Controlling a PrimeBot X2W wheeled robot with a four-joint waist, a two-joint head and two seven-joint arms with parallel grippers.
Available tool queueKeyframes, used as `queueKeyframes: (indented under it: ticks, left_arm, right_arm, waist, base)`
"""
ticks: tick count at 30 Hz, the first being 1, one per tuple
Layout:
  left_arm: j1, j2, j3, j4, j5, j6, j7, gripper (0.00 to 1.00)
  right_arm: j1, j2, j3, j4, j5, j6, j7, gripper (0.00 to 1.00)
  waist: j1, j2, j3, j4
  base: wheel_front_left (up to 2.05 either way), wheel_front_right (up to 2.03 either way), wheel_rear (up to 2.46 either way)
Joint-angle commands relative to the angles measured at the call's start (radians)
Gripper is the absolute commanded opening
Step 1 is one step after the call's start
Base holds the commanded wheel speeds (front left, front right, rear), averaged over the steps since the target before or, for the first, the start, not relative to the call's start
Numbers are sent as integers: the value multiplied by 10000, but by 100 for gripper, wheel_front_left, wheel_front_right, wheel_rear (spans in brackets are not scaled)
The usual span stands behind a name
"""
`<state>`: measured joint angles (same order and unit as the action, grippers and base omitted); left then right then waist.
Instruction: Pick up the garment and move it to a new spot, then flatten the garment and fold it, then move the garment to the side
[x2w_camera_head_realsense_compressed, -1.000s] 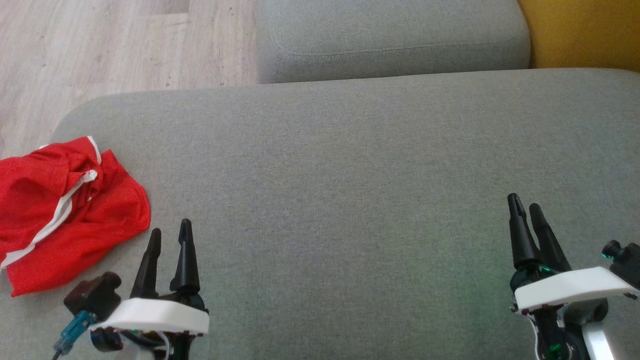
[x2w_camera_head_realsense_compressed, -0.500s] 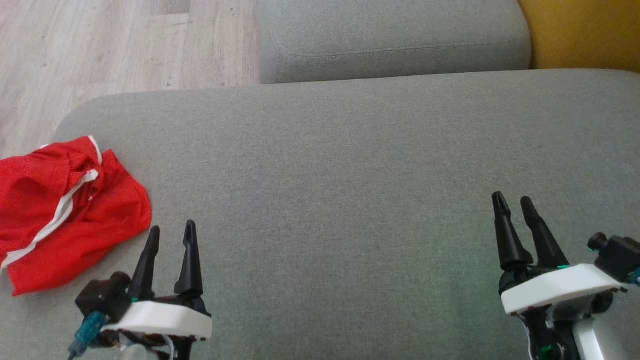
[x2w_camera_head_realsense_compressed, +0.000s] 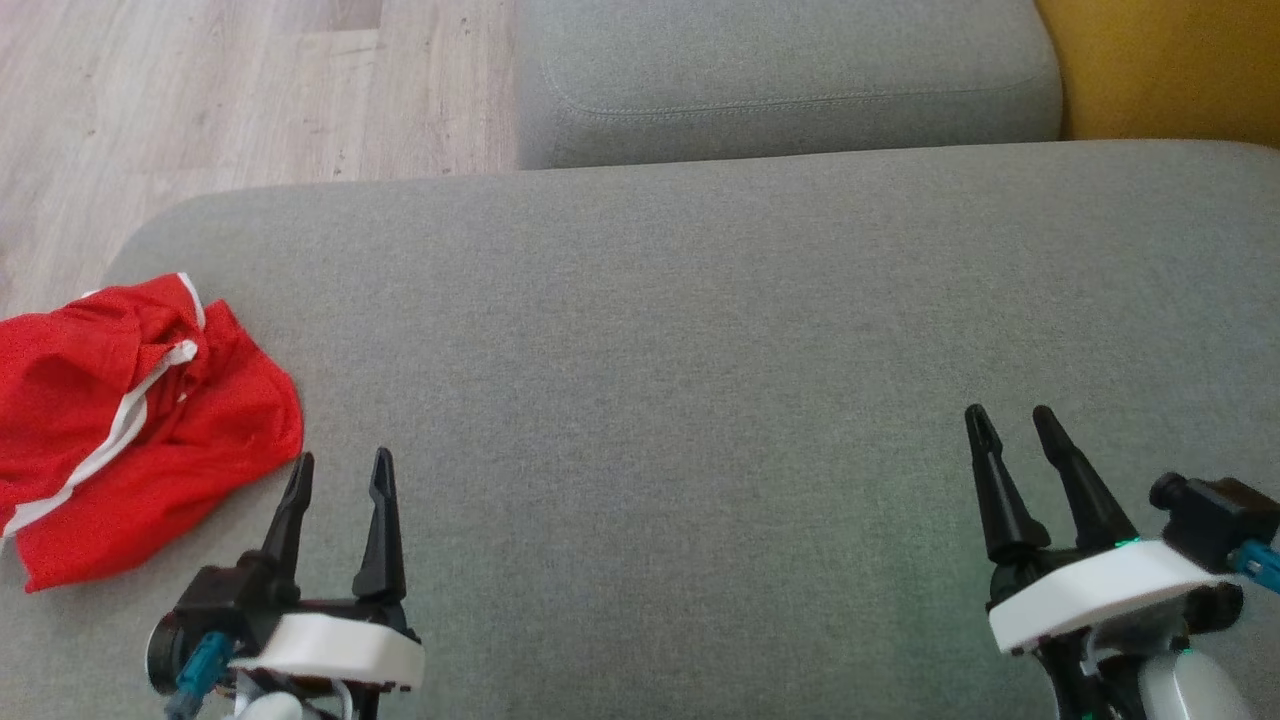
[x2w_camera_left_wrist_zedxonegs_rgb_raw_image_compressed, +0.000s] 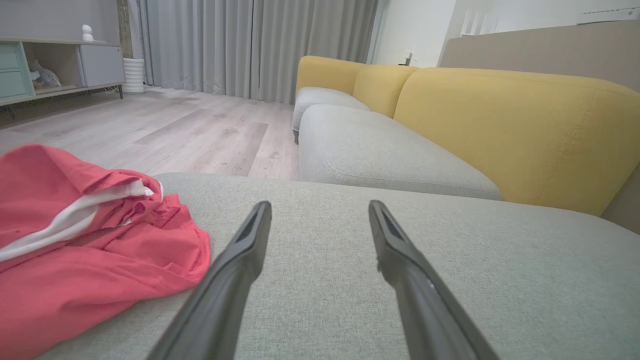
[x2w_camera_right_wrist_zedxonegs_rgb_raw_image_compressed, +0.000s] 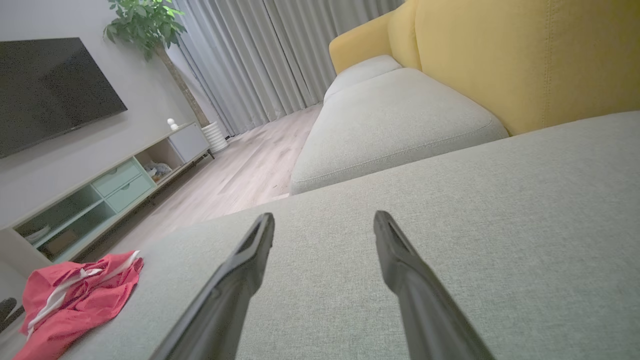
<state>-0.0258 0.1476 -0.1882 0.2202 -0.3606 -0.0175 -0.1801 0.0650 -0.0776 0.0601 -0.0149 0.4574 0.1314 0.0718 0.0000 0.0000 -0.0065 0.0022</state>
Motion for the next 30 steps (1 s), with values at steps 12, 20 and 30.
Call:
queueKeyframes:
  ticks: [12, 20, 30]
  left_arm:
    - [-454, 248, 297, 81, 1113, 308, -249, 100]
    - [-382, 285, 260, 140, 1686, 452, -180, 100]
    - [-340, 253, 304, 253, 1499, 537, 66, 100]
  right_arm:
    - [51, 77, 76, -843, -1660, -7, 255, 100]
    - [206, 180, 25, -1108, -2454, -7, 354, 100]
    - [210, 249, -79, -1148, -2405, -7, 348, 100]
  waist:
    - [0, 0, -19, 30]
    - [0, 0, -25, 35]
    - [0, 0, 11, -1]
  base:
    - [0, 0, 0]
    - [0, 0, 0]
    - [0, 0, 0]
